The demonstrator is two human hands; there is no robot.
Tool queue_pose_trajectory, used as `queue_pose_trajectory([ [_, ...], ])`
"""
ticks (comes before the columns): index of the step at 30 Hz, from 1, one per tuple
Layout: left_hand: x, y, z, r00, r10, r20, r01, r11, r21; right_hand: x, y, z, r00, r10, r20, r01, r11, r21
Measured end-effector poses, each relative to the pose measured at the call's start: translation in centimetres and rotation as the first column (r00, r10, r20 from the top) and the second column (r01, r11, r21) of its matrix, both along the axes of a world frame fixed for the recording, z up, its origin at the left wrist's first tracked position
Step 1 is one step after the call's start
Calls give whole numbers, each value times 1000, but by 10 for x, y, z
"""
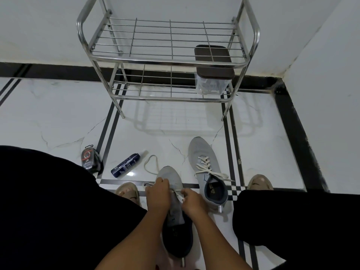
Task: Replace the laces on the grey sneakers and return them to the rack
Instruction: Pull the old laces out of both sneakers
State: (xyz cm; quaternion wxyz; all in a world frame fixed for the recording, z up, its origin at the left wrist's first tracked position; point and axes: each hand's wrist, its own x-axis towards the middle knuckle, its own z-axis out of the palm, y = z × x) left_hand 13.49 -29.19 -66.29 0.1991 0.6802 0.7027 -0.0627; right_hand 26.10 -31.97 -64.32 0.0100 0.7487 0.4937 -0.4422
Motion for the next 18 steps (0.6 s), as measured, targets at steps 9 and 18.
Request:
queue_pose_trajectory([
  [9,0,-6,-11,986,118,116,-112,992,-56,-11,-6,-4,1000,19,-24,-17,998,53],
  [18,2,-3,-18,814,458,356,-324,869,-375,-7,-2,-11,995,33,-94,-32,999,21],
])
